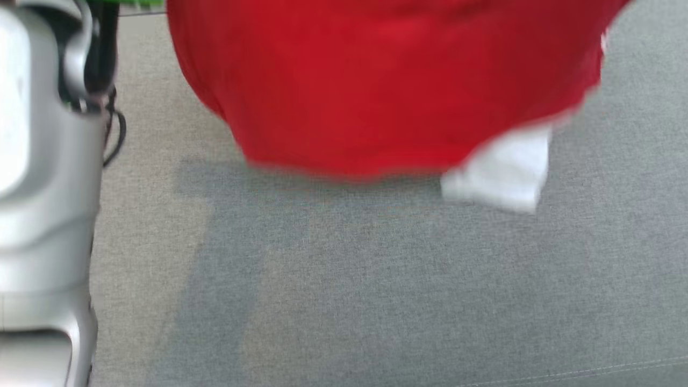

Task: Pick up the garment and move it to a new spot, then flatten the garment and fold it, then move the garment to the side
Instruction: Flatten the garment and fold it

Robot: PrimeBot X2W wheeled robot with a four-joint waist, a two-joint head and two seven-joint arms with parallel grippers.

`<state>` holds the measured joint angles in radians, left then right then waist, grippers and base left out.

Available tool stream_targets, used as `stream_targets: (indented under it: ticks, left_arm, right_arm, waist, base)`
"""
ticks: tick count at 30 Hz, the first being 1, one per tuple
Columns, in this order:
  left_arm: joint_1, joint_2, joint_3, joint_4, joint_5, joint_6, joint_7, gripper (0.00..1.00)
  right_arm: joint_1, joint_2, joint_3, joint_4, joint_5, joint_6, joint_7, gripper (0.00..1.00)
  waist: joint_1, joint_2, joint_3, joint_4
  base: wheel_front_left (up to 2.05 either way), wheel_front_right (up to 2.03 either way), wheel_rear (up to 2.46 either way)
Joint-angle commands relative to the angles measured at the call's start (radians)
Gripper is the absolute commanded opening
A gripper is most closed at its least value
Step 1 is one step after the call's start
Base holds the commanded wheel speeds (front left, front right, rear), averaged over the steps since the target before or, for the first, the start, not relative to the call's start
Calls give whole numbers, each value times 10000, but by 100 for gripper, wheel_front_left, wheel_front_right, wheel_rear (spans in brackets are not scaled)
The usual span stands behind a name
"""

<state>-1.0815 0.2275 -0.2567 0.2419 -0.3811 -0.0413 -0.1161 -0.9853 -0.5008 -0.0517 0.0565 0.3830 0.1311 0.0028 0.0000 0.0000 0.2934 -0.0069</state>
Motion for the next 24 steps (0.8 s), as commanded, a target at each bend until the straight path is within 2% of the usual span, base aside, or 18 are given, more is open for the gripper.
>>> stream_targets:
  ticks: [1,2,4,8,14,20,24]
  left_arm:
    - [-623,-126,152,684,-177,-73,-276,0]
    - [-1229,-152,259,1701,-156,-104,-625,0]
    - [-1676,-142,353,2725,-174,-83,-811,0]
    - [-2051,-106,187,4795,23,-146,-1063,0]
    - [-1140,-453,374,7689,-382,-231,-1290,0]
    - [207,-937,713,9389,-917,-374,-1437,0]
    - [1250,-1025,940,9277,-1019,-432,-1513,0]
  right_arm:
    - [-654,106,180,493,-91,-6,-216,0]
    - [-1389,400,500,1340,-173,-6,-447,0]
    - [-1938,713,779,2311,-255,-8,-598,0]
    - [-2447,1354,1288,4273,-340,-8,-1020,0]
    - [-1730,2281,2388,6896,-70,-8,-1660,0]
    - [-287,2796,3198,8306,908,-9,-2404,0]
    - [1132,2765,3428,8027,1645,-8,-2655,0]
  waist:
    - [0,0,121,-76]
    - [0,0,123,-173]
    - [0,0,137,-275]
    - [0,0,178,-409]
    - [0,0,360,-529]
    - [0,0,558,-404]
    - [0,0,555,-320]
  base:
    - [0,0,0]
    - [0,0,0]
    - [0,0,0]
    - [0,0,0]
    - [0,0,0]
    - [0,0,0]
    - [0,0,0]
